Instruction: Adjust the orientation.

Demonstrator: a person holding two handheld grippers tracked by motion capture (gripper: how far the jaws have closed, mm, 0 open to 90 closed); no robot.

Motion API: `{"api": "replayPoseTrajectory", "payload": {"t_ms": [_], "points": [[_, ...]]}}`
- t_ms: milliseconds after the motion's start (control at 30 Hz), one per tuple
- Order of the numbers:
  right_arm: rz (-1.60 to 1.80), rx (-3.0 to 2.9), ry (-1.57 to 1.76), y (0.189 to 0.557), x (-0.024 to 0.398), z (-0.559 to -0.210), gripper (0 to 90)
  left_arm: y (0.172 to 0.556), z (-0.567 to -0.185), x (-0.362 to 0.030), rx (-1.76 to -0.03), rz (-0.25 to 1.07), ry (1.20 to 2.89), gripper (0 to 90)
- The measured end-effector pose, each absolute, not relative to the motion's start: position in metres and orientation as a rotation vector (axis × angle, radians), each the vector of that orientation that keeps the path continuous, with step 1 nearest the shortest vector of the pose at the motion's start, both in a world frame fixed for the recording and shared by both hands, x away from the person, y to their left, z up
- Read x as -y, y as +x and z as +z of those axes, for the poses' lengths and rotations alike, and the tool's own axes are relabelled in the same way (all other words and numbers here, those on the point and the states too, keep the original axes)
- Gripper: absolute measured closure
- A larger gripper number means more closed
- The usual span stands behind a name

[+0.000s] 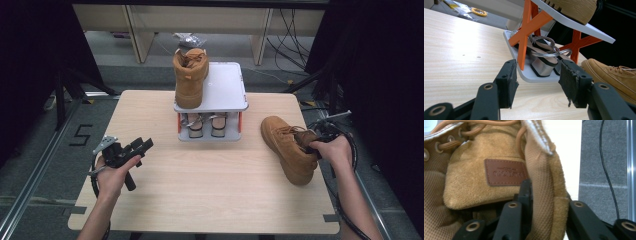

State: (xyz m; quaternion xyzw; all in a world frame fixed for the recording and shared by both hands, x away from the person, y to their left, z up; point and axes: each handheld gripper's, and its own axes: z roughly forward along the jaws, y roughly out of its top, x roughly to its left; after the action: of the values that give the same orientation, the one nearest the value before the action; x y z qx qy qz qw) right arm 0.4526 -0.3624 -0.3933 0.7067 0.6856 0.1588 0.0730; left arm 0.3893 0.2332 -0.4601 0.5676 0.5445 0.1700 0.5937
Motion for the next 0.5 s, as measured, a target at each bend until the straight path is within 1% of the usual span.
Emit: {"api": "replayPoseTrajectory", "payload": {"t_ms": [100, 167, 233, 300, 367, 433, 467, 500], "points": [[0.475, -2.084, 2.092, 0.452, 0.367, -0.394, 76.7, 0.389, -0.460, -0.232, -1.267, 0.390, 1.320, 47.3], [0.502, -2.017, 2.198, 0.454, 0.362, -0.393, 77.3, 0.389, -0.459, -0.233, -1.264, 0.391, 1.317, 47.3], [0.468, -2.077, 2.135, 0.454, 0.367, -0.392, 78.1, 0.389, -0.459, -0.233, -1.267, 0.395, 1.318, 47.3], [0.495, -2.031, 2.216, 0.455, 0.363, -0.391, 78.9, 0.389, -0.458, -0.234, -1.269, 0.396, 1.312, 47.3], [0.522, -2.052, 2.183, 0.455, 0.368, -0.392, 79.3, 0.389, -0.458, -0.236, -1.272, 0.398, 1.312, 47.3], [0.521, -2.050, 2.227, 0.453, 0.370, -0.391, 79.6, 0.389, -0.459, -0.236, -1.274, 0.399, 1.310, 47.3], [0.544, -2.096, 2.152, 0.454, 0.375, -0.393, 79.7, 0.389, -0.459, -0.236, -1.273, 0.398, 1.308, 47.3], [0.567, -2.066, 2.182, 0.454, 0.374, -0.393, 79.9, 0.390, -0.459, -0.236, -1.272, 0.395, 1.306, 47.3]]}}
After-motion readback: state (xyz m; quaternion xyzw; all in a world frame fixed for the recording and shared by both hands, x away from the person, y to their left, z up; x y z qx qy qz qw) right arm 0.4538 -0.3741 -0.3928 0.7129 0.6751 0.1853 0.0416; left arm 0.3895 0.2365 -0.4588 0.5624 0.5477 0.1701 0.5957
